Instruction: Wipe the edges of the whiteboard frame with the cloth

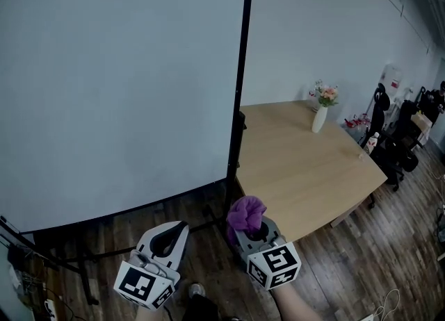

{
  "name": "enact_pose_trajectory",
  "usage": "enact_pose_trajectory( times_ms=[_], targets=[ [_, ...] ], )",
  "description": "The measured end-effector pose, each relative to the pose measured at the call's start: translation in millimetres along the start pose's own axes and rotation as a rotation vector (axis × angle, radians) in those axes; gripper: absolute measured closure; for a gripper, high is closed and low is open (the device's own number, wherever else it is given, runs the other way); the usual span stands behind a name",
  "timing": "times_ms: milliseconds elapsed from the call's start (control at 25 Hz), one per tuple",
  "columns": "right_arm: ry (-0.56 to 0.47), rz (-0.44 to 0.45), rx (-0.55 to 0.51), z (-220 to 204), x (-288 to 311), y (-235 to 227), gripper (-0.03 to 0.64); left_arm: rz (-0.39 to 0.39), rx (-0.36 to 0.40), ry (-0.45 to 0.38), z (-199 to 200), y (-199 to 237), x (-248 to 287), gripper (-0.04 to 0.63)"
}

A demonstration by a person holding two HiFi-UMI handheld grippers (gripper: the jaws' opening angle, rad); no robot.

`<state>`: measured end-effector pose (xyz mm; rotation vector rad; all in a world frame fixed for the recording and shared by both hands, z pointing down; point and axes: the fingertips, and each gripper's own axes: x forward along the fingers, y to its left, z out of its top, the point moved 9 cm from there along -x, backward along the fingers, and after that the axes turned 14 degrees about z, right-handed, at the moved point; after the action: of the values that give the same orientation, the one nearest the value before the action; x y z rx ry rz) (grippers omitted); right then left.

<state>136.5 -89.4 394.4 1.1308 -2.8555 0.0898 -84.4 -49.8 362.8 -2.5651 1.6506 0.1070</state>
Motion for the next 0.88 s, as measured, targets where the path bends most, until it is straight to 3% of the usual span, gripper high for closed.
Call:
enact_pose_trajectory(
  times_ms=[880],
  targets=[
    [-0.098, 0.146, -0.031, 14, -72, 73, 0.532, 0.204, 0.052, -0.018, 24, -42, -113, 0.580]
  ],
)
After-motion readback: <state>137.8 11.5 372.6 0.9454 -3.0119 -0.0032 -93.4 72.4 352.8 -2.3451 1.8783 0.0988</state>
